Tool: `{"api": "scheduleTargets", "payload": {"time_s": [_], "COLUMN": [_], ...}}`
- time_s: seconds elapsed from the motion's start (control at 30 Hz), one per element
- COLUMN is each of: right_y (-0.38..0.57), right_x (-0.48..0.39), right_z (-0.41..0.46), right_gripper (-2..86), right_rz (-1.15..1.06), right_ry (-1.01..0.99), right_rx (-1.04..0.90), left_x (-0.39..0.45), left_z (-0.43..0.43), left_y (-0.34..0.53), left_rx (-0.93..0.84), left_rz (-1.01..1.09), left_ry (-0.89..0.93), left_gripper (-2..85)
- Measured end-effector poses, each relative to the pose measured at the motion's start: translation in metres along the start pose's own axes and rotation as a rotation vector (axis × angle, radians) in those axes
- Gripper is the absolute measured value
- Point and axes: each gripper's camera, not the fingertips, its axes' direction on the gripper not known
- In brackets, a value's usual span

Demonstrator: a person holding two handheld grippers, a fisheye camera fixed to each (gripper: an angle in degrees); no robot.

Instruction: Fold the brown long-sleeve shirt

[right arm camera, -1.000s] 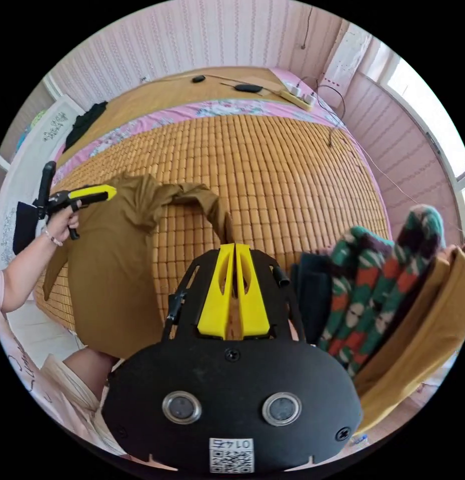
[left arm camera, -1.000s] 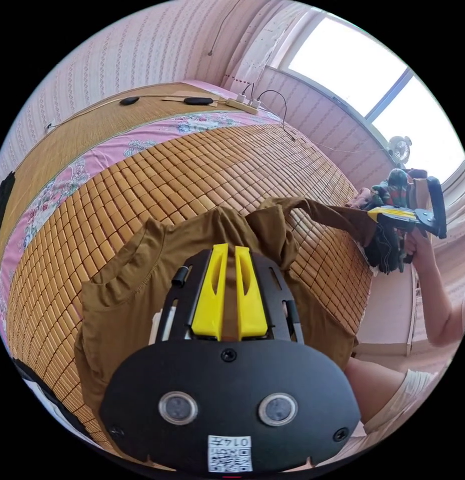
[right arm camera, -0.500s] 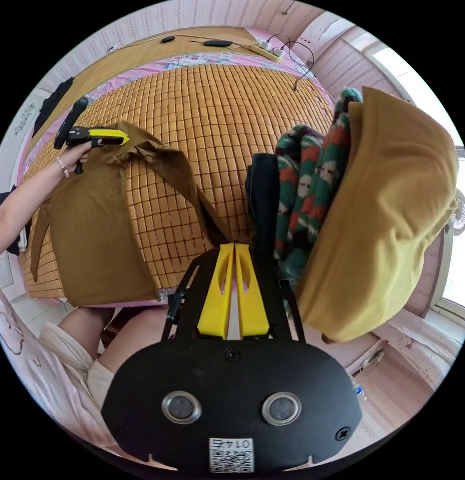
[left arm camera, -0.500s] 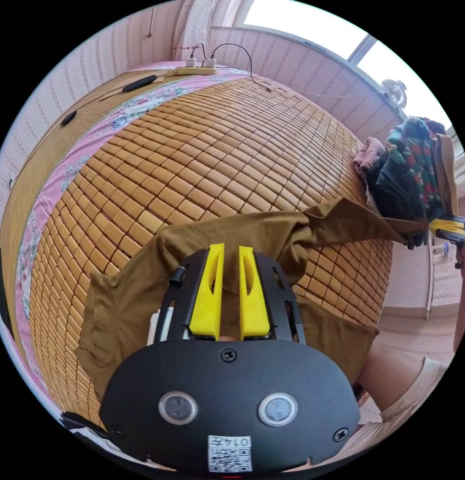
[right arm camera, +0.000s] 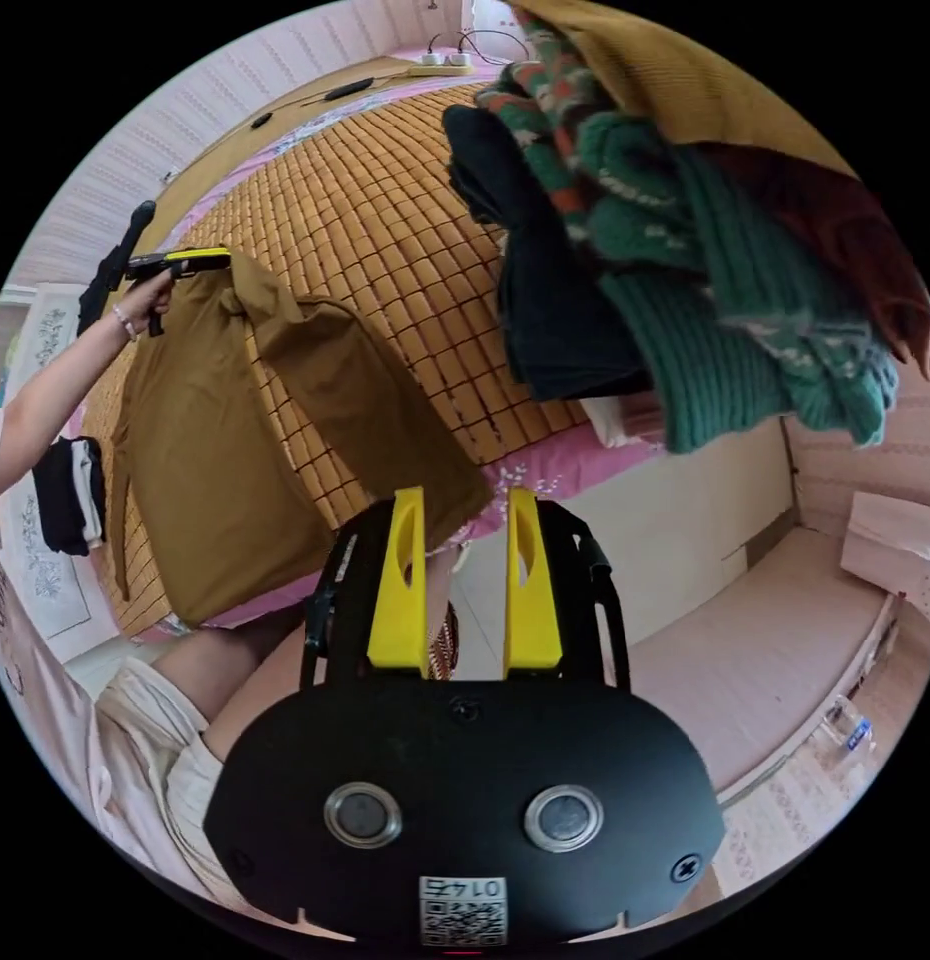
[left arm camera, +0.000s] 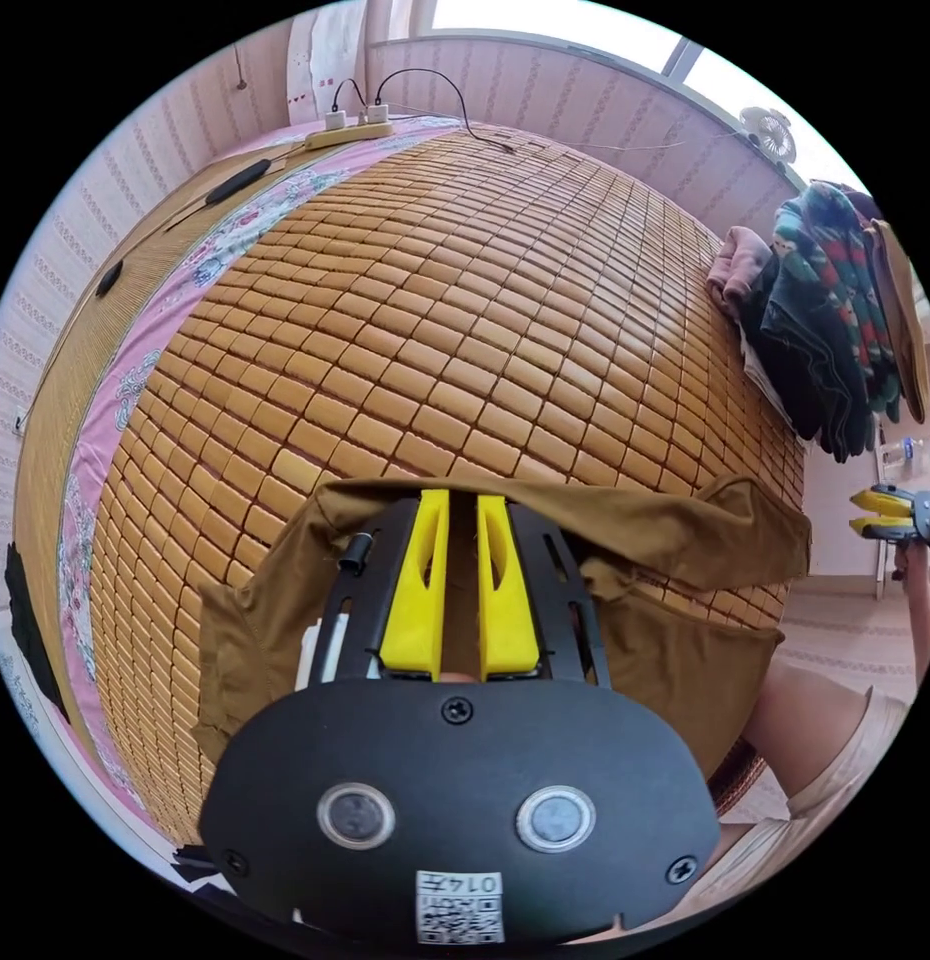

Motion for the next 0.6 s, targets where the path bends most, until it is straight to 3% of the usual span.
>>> {"api": "scheduleTargets", "payload": {"time_s": [0.17, 0.33, 0.47, 0.6], "right_y": [-0.004, 0.006, 0.017, 0.028], "right_x": [-0.029, -0.01, 0.037, 0.098], "right_z": [0.059, 0.052, 0.028, -0.01], "right_gripper": [12.0, 3.4, 0.6, 0.0], "right_rz": [-0.137, -0.098, 0.009, 0.158], "right_ry": [0.038, 0.096, -0.172, -0.512], "right_rx": [-0.109, -0.028, -0.003, 0.168], "left_x": [0.012, 0.027, 0.031, 0.034], "left_z": [-0.005, 0.014, 0.01, 0.0], "left_y": [-0.001, -0.012, -0.012, -0.014], "left_rx": [0.031, -0.037, -0.029, -0.041], "left_rz": [0.006, 0.042, 0.04, 0.034], "left_ry": [0.02, -0.009, 0.027, 0.02], "left_gripper": [5.5, 6.9, 4.6, 1.3]}}
